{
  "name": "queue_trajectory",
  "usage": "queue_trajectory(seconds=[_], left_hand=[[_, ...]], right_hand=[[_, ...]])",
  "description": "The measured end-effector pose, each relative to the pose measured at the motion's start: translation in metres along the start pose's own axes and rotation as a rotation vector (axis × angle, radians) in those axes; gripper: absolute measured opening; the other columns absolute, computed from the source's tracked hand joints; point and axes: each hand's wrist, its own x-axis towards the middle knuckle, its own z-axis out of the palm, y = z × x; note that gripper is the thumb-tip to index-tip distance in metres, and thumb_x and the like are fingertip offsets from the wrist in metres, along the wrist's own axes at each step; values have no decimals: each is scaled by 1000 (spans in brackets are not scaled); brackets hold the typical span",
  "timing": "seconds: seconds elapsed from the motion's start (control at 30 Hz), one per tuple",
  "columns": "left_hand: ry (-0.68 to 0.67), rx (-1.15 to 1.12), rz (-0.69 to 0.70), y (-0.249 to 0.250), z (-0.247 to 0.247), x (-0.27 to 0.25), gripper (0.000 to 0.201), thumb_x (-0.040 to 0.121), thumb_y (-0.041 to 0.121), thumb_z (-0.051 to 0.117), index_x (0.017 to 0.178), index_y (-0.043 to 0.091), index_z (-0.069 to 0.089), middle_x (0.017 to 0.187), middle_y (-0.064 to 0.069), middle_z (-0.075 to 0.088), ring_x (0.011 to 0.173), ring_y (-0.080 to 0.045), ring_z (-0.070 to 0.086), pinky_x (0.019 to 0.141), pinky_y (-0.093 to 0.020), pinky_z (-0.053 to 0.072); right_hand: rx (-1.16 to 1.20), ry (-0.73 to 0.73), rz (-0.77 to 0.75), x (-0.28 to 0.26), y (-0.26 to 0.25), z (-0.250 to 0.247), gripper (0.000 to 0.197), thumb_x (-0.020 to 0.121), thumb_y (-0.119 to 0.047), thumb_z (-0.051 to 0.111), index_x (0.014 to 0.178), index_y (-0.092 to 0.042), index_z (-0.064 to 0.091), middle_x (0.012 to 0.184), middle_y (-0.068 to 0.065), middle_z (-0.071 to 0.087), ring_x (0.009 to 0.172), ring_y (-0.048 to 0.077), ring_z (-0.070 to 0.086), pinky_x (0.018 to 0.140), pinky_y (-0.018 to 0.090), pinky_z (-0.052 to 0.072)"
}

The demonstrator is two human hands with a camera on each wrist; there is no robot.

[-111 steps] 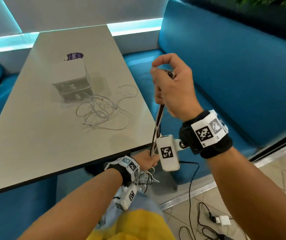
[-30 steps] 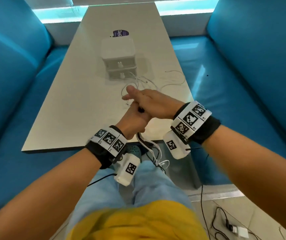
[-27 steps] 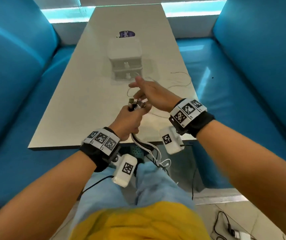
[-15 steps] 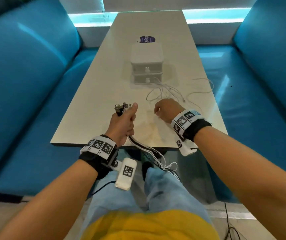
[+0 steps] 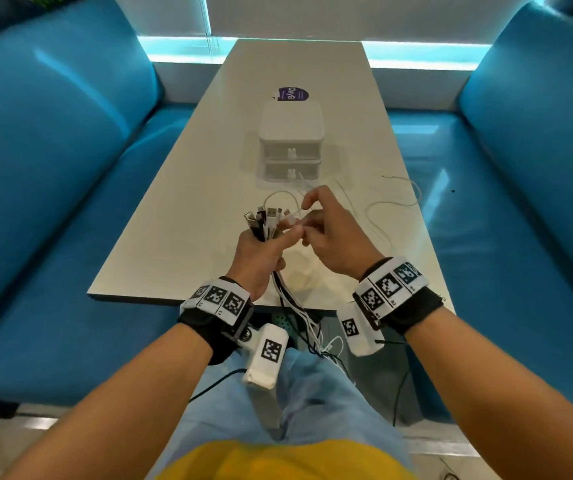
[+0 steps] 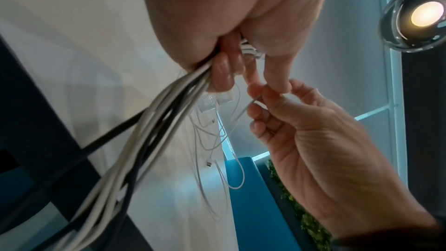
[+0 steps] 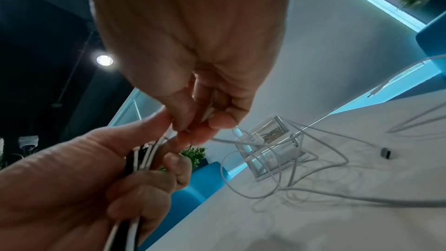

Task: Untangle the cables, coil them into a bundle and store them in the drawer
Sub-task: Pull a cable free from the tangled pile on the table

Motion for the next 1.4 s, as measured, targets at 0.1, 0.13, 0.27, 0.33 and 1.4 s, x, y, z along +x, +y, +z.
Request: queue_trajectory(seconds=[0.1, 0.13, 0.27, 0.33, 1.4], left_hand=[[41, 30, 18, 1, 2, 0, 7, 85, 14, 71, 83, 12, 66, 49, 14, 53, 39, -3, 35, 44, -23, 27], [78, 27, 19, 1, 3, 0, 7, 86, 16, 70, 82, 12, 66, 49, 13, 53, 39, -3, 34, 44, -23, 28], [137, -183, 32, 7, 2, 3, 22, 94, 23, 60, 74, 15, 64, 65, 5, 51, 43, -6, 28, 41, -19, 26], [117, -276, 39, 12, 2, 2, 27, 98, 23, 53, 72, 15, 59, 73, 1, 54, 50, -8, 31, 41, -17, 24], [-119, 152, -141, 30, 12, 15, 21, 92, 20, 62, 94, -1, 68, 53, 6, 30, 43, -7, 24, 38, -19, 21]], right_hand=[[18, -37, 28, 1, -1, -2, 28, 90, -5, 57, 99, -22, 35, 77, -1, 69, 70, 26, 64, 64, 33, 52], [16, -50, 44, 1, 0, -2, 30, 89, -8, 60, 98, -21, 36, 80, 1, 69, 69, 24, 65, 65, 31, 53], [-176, -140, 138, -4, 25, -5, 31, 84, -18, 70, 100, -21, 44, 86, -1, 68, 71, 19, 65, 72, 33, 52], [-277, -110, 162, -4, 44, -11, 18, 86, -21, 68, 97, -18, 53, 90, 0, 66, 78, 19, 62, 77, 34, 50], [183, 396, -416, 24, -33, -48, 20, 87, -7, 64, 107, -12, 67, 91, 6, 66, 83, 19, 66, 73, 25, 56]])
